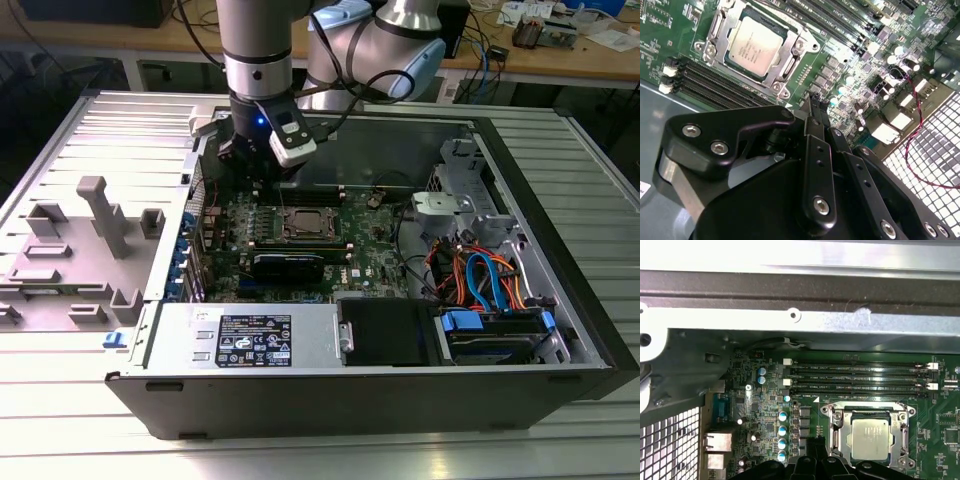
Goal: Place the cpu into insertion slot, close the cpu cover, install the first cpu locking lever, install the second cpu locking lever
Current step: 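Install the first cpu locking lever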
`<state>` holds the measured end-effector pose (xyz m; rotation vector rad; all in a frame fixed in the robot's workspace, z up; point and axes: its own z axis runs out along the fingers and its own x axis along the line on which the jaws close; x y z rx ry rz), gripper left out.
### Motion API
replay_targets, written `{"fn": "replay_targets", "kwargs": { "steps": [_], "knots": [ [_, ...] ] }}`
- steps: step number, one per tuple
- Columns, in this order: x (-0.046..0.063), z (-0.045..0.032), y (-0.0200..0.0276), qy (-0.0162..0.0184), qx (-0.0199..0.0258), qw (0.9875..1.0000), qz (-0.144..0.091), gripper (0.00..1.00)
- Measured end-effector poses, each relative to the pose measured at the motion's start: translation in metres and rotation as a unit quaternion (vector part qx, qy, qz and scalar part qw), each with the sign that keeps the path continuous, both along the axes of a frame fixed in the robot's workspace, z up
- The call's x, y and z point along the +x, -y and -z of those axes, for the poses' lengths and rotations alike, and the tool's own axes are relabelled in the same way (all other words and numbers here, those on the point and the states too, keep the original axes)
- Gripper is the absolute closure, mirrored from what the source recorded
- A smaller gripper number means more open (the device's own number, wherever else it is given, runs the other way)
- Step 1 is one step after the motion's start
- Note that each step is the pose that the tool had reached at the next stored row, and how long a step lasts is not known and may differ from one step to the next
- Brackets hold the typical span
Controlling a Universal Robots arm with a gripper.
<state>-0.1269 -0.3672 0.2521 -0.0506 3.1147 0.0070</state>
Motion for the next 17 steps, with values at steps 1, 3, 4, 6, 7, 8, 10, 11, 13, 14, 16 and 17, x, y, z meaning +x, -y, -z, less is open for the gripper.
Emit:
{"fn": "replay_targets", "kwargs": {
  "steps": [1,3,4,6,7,8,10,11,13,14,16,17],
  "knots": [
    [0.0,0.0,-0.0017,0.0,0.0,1.0,-0.001,0.89],
    [0.0,0.0001,-0.0234,-0.0005,0.0,1.0,-0.002,0.89],
    [0.0,-0.0049,-0.0272,-0.0005,0.0,1.0,-0.002,0.89],
    [0.003,-0.0049,-0.0278,-0.0011,0.0,1.0,-0.002,0.89],
    [0.005,-0.0049,-0.0279,-0.0015,0.0,1.0,-0.001,0.89],
    [0.007,-0.0049,-0.028,-0.002,0.0,1.0,-0.001,0.89],
    [0.014,-0.0049,-0.0281,-0.0038,0.0,1.0,-0.002,0.89],
    [0.016,-0.0049,-0.0281,-0.0042,0.0,1.0,-0.002,0.89],
    [0.019,-0.0049,-0.0281,-0.0045,0.0,1.0,-0.001,0.89],
    [0.021,-0.0049,-0.0281,-0.0046,0.0,1.0,-0.001,0.89],
    [0.026,-0.0047,-0.0282,-0.005,0.0,1.0,-0.002,0.89],
    [0.031,-0.0041,-0.0285,-0.0062,0.0,1.0,-0.002,0.89]
  ]
}}
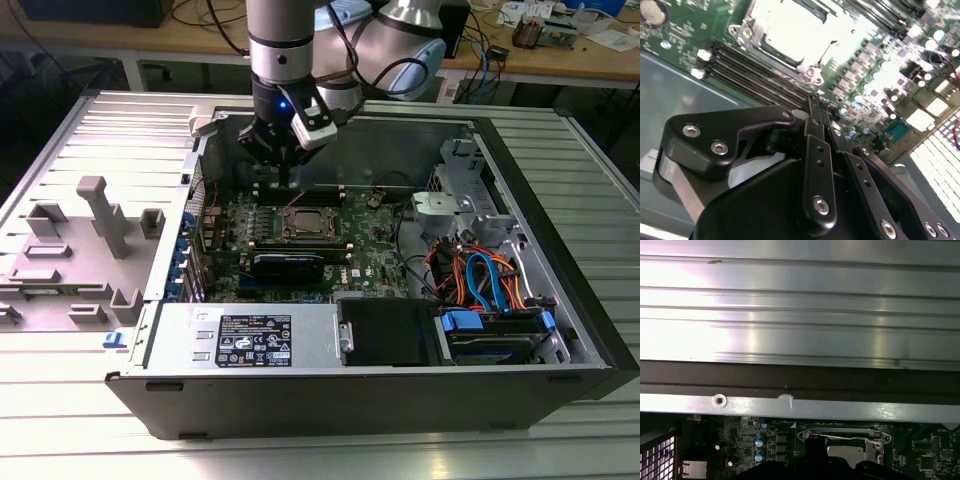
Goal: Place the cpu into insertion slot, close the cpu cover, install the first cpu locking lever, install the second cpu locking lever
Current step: 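Install the first cpu locking lever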
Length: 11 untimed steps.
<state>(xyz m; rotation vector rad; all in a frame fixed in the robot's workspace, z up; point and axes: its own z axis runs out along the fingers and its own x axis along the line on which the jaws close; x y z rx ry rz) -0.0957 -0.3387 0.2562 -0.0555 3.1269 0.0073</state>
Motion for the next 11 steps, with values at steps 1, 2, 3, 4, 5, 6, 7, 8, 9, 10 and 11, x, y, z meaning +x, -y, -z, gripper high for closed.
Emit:
{"fn": "replay_targets", "kwargs": {
  "steps": [1,2,3,4,5,6,7,8,9,10,11],
  "knots": [
    [0.0017,0.0005,-0.0002,-0.0001,-0.0003,1.0,0.0,0.89],
    [0.0026,0.0009,-0.0004,-0.0001,-0.0008,1.0,0.0,0.89],
    [0.0026,0.001,-0.0003,-0.0001,-0.0009,1.0,0.0,0.89],
    [0.0026,0.001,-0.0003,-0.0002,-0.0009,1.0,0.0,0.89],
    [0.0026,0.001,-0.0004,-0.0002,-0.0009,1.0,0.0,0.89],
    [0.0026,0.001,-0.0004,-0.0001,-0.0009,1.0,0.0,0.89],
    [0.0026,0.001,-0.0004,-0.0001,-0.0009,1.0,0.0,0.89],
    [0.0026,0.0011,-0.0004,-0.0001,-0.0009,1.0,0.0,0.89],
    [0.0026,0.0011,-0.0004,-0.0001,-0.0009,1.0,0.0,0.89],
    [0.0026,0.0011,-0.0004,-0.0002,-0.0009,1.0,0.0,0.89],
    [0.0028,0.0012,-0.0004,-0.0001,-0.0009,1.0,0.0,0.89]
  ]
}}
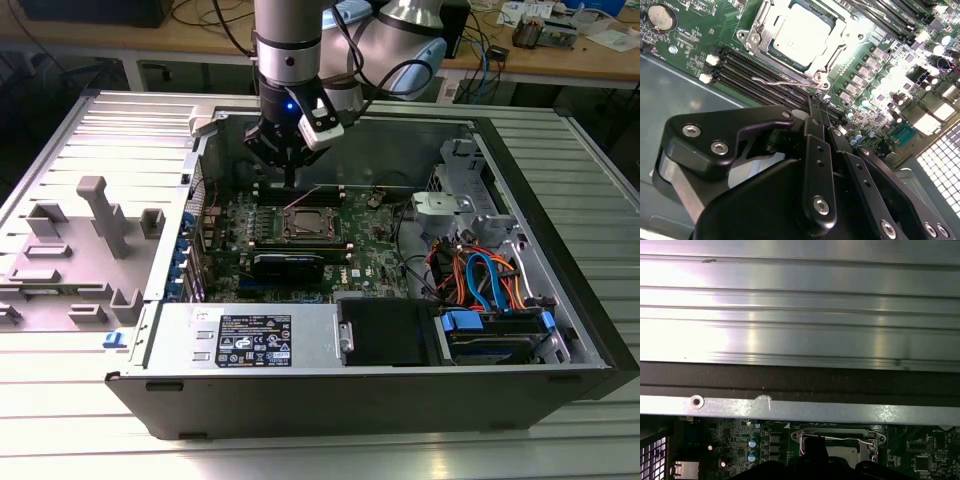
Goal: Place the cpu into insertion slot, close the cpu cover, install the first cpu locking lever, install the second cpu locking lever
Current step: 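Install the first cpu locking lever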
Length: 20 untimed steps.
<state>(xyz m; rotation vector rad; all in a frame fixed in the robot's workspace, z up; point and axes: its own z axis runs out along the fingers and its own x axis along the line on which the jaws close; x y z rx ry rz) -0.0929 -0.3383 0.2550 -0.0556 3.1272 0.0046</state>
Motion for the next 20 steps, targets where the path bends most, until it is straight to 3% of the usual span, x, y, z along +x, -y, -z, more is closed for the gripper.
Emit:
{"fn": "replay_targets", "kwargs": {
  "steps": [20],
  "knots": [
    [0.0039,0.0062,0.0015,0.0,0.0,1.0,0.004,0.89]
  ]
}}
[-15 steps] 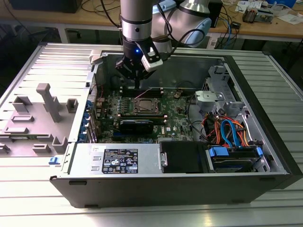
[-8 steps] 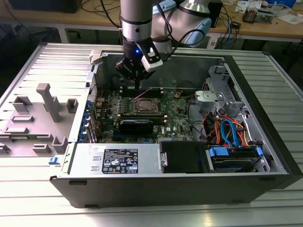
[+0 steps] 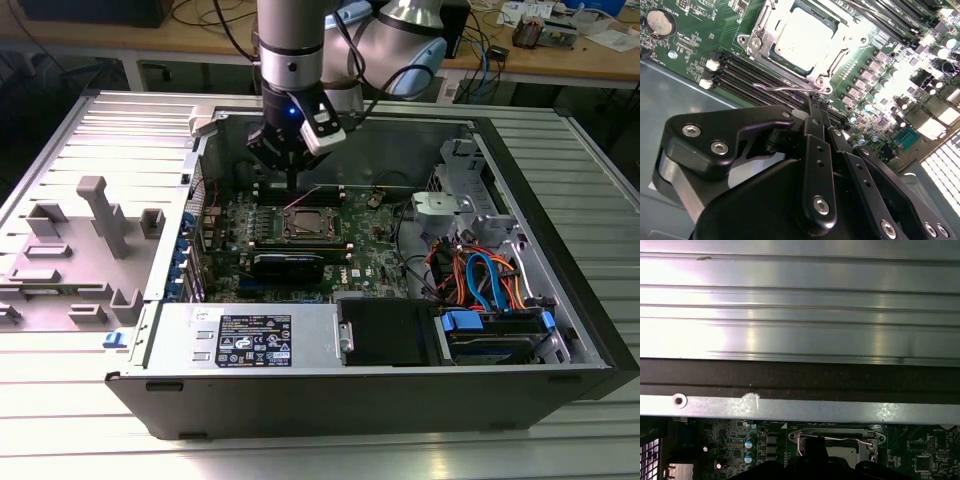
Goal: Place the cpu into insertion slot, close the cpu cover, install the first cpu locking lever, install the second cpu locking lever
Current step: 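Install the first cpu locking lever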
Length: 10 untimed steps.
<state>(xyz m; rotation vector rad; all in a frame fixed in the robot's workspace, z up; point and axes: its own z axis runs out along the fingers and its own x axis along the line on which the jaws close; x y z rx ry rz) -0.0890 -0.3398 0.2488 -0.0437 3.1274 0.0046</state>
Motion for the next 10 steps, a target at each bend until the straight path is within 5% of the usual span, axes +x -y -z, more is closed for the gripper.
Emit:
{"fn": "replay_targets", "kwargs": {
  "steps": [10],
  "knots": [
    [0.011,0.0058,-0.0012,-0.0003,-0.0005,1.0,0.0,0.89]
  ]
}}
